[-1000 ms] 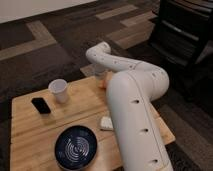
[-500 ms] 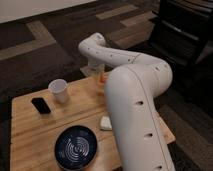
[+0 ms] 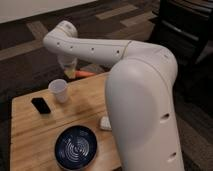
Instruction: Place the pepper in the ceramic cup
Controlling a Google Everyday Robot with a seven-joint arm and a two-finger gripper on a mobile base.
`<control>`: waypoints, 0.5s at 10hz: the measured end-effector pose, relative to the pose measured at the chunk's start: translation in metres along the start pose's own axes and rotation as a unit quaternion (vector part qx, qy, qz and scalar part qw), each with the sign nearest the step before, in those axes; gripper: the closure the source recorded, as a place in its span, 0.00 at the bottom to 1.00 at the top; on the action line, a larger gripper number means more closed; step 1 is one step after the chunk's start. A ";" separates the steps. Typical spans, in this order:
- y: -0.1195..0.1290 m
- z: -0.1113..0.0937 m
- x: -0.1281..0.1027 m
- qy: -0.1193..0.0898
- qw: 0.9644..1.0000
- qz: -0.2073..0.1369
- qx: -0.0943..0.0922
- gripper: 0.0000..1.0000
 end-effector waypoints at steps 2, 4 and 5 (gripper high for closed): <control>0.012 -0.014 -0.046 -0.053 0.998 -0.044 -0.007 1.00; 0.026 -0.020 -0.082 -0.107 0.991 -0.081 -0.028 1.00; 0.031 -0.019 -0.092 -0.127 0.987 -0.090 -0.039 1.00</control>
